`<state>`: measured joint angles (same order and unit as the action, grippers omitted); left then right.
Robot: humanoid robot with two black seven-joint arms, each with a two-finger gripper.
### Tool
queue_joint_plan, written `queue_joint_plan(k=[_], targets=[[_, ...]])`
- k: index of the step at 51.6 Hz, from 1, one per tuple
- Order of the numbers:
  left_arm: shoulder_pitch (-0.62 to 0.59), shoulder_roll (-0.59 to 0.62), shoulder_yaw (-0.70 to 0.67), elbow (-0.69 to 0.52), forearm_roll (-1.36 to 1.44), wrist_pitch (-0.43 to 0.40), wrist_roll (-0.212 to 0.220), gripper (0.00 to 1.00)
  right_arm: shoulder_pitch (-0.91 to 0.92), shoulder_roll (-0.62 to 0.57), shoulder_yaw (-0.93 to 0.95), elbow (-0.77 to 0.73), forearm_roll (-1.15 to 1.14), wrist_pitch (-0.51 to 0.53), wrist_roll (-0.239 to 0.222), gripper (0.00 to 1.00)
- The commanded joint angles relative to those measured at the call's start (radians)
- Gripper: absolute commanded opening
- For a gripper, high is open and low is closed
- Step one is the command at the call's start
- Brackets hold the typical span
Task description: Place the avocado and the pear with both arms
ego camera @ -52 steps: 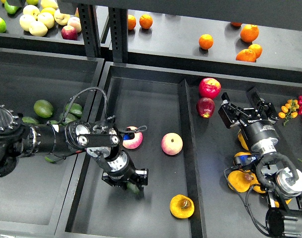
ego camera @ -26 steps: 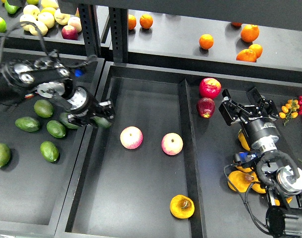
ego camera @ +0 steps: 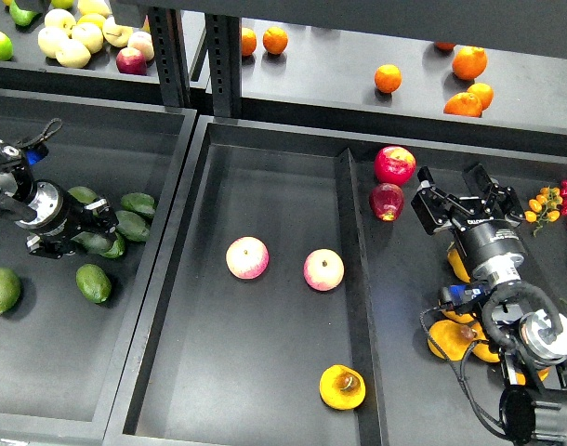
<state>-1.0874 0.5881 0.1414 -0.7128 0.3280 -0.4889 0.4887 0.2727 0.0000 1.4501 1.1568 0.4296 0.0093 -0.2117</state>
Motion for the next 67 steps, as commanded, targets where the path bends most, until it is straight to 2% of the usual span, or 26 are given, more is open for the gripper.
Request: queue_joint_plan(k=[1, 8, 22, 26, 35, 40, 47, 67], targets=[[0.038, -0.048, -0.017, 0.047, 0.002, 0.000, 0.000, 0.30, -0.001, 0.000, 0.001, 0.000, 0.000, 0.000, 0.000, 1.00], [0.069, -0.102, -0.032, 0.101, 0.003, 0.000, 0.000, 0.31, -0.001, 0.000, 0.009, 0.000, 0.000, 0.001, 0.000, 1.00], [0.089, -0.215, -0.045, 0.225, 0.005, 0.000, 0.000, 0.41, -0.001, 0.000, 0.016, 0.000, 0.000, 0.001, 0.000, 1.00], [0.092, -0.220, -0.045, 0.231, 0.005, 0.000, 0.000, 0.48, -0.001, 0.000, 0.016, 0.000, 0.000, 0.001, 0.000, 1.00], [0.096, -0.222, -0.046, 0.231, 0.026, 0.000, 0.000, 0.49, -0.001, 0.000, 0.016, 0.000, 0.000, 0.001, 0.000, 1.00], [0.104, -0.222, -0.049, 0.231, 0.034, 0.000, 0.000, 0.55, -0.001, 0.000, 0.016, 0.000, 0.000, 0.001, 0.000, 1.00], [0.106, -0.222, -0.052, 0.231, 0.060, 0.000, 0.000, 0.57, -0.001, 0.000, 0.016, -0.002, 0.000, 0.001, 0.000, 1.00], [0.107, -0.222, -0.088, 0.222, 0.068, 0.000, 0.000, 0.80, -0.001, 0.000, 0.016, -0.005, 0.000, 0.001, 0.000, 1.00]])
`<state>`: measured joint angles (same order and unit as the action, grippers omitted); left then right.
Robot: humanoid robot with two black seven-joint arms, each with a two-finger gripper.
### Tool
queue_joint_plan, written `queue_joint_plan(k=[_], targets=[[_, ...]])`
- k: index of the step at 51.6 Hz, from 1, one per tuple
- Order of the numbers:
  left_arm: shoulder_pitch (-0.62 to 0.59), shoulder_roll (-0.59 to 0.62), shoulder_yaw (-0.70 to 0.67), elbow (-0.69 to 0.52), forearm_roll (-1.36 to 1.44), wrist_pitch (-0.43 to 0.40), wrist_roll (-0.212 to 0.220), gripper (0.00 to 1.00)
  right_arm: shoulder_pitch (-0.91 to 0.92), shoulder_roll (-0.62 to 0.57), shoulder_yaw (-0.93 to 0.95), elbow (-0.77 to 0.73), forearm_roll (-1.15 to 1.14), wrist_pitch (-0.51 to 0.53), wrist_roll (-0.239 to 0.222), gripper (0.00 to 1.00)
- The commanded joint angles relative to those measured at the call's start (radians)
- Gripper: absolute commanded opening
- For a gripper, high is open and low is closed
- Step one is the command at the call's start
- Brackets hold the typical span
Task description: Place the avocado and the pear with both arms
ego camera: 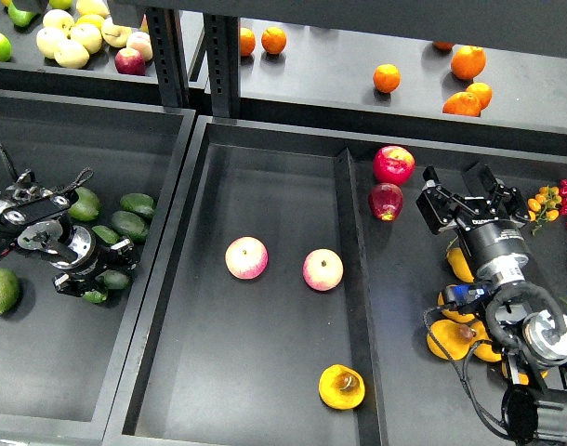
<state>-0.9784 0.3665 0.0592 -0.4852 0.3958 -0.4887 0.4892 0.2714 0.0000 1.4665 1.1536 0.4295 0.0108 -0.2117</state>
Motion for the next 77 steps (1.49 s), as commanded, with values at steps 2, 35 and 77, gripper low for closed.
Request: queue_joint_plan(k=[2, 35, 77], targets=[[-0.003, 0.000, -0.006, -0.007, 0.000, 0.000, -0.001, 0.83, 0.000, 0.000, -0.002, -0.002, 0.000, 0.000, 0.000, 1.00], [0.004, 0.060, -0.567, -0.084, -0.086, 0.000, -0.001, 0.98, 0.000, 0.000, 0.000, -0.002, 0.000, 0.002, 0.002, 1.00], [0.564, -0.367, -1.513, -0.633, -0.357, 0.000, -0.001, 0.98, -0.037, -0.071, -0.037, -0.005, 0.000, 0.067, -0.018, 1.00]])
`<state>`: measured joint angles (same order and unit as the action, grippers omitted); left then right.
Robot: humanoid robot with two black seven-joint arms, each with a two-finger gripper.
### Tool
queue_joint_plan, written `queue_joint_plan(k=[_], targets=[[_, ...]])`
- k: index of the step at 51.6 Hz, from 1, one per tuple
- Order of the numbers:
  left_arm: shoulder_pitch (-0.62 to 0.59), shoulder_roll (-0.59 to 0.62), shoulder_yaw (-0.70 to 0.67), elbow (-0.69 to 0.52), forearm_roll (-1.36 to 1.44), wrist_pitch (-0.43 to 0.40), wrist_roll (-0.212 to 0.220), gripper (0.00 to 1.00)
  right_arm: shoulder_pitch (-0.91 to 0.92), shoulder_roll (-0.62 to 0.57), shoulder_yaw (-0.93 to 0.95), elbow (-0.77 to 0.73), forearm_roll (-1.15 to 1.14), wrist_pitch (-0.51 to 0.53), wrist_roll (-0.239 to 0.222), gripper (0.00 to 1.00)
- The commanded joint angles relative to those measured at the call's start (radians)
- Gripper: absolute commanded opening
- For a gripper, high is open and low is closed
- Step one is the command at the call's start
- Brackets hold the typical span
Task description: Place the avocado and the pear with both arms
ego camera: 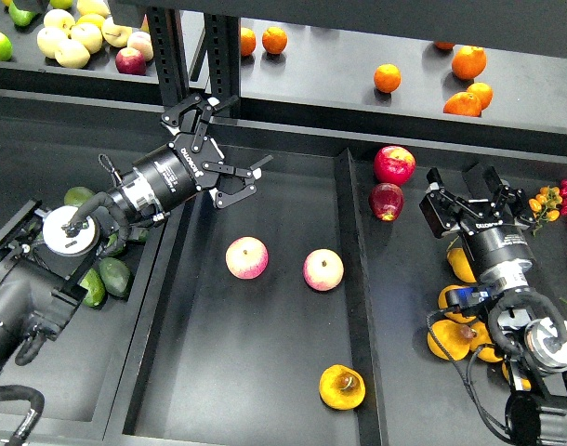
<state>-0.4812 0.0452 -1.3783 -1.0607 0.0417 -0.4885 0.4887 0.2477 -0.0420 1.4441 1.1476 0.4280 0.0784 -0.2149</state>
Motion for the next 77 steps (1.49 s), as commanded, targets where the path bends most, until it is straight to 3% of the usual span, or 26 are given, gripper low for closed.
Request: queue_joint_plan(k=[1, 12, 24, 34, 40, 49, 64, 77], targets=[[0.078, -0.045, -0.087, -0.068, -0.006, 0.000, 0.000, 0.98, -0.015, -0.030, -0.014, 0.003, 0.002, 0.000, -0.021, 1.00], [0.164, -0.045, -0.120, -0.171, -0.022, 0.000, 0.000, 0.98, -0.045, -0.056, -0.016, 0.011, 0.003, 0.000, -0.116, 1.00], [0.239, -0.045, -0.120, -0.182, -0.051, 0.000, 0.000, 0.99, -0.057, -0.127, -0.071, 0.014, 0.003, 0.024, -0.205, 1.00], [0.331, -0.045, -0.104, -0.183, -0.055, 0.000, 0.000, 0.99, -0.059, -0.208, -0.174, 0.015, 0.002, 0.118, -0.212, 1.00], [0.377, -0.045, -0.085, -0.185, -0.060, 0.000, 0.000, 0.99, -0.057, -0.252, -0.252, 0.043, -0.011, 0.228, -0.213, 1.00], [0.432, -0.045, -0.050, -0.217, -0.060, 0.000, 0.000, 0.99, -0.053, -0.355, -0.327, 0.044, -0.129, 0.330, -0.274, 1.00], [0.487, -0.045, -0.024, -0.242, -0.060, 0.000, 0.000, 0.99, 0.036, -0.506, -0.496, 0.049, -0.264, 0.410, -0.274, 1.00], [0.516, -0.045, -0.013, -0.246, -0.062, 0.000, 0.000, 0.99, 0.133, -0.584, -0.642, 0.037, -0.411, 0.410, -0.274, 1.00]])
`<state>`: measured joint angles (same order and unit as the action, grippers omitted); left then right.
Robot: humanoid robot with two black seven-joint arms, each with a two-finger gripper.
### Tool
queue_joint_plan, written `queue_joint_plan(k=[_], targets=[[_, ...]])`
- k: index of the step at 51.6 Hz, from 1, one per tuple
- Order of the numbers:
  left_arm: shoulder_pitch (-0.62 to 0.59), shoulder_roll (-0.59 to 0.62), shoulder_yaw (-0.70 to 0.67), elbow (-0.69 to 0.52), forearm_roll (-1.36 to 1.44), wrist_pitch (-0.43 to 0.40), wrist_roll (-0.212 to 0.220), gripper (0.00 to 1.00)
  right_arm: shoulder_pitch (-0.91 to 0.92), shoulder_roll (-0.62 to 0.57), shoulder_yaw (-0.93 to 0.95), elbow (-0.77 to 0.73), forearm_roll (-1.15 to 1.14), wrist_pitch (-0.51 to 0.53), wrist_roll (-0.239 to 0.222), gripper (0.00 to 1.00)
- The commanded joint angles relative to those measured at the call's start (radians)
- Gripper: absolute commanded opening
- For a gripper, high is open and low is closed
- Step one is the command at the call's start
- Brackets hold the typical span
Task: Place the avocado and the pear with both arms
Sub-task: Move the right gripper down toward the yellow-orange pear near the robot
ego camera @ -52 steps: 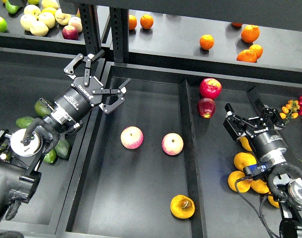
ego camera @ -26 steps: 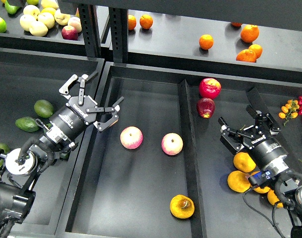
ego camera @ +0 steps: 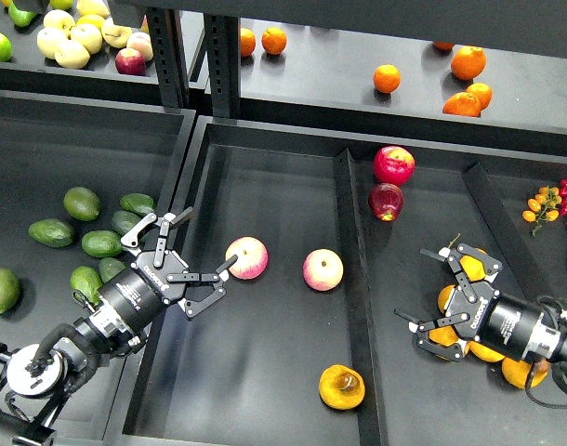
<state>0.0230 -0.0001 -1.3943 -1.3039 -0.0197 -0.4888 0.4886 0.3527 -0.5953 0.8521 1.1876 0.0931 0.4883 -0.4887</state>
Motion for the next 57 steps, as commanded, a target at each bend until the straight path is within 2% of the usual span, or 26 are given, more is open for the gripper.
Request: queue_joint_plan(k=[1, 10, 20, 27, 57], targets=[[0.012, 0.000, 0.003, -0.003, 0.000, 0.000, 0.000, 0.99, 0.028, -0.032, -0.051, -0.003, -0.082, 0.000, 0.000, 1.00], [0.023, 0.000, 0.008, -0.011, -0.003, 0.000, 0.000, 0.99, 0.034, -0.061, -0.097, -0.003, -0.122, 0.000, 0.000, 1.00], [0.029, 0.000, 0.009, -0.015, -0.003, 0.000, 0.000, 0.99, 0.080, -0.083, -0.248, -0.005, -0.131, 0.000, 0.000, 1.00], [0.031, 0.000, 0.009, -0.015, -0.003, 0.000, 0.000, 0.99, 0.081, -0.081, -0.268, -0.019, -0.138, 0.000, 0.000, 1.00], [0.031, 0.000, 0.014, -0.031, -0.003, 0.000, 0.000, 0.99, 0.074, 0.147, -0.318, -0.232, -0.253, 0.000, 0.000, 0.99]])
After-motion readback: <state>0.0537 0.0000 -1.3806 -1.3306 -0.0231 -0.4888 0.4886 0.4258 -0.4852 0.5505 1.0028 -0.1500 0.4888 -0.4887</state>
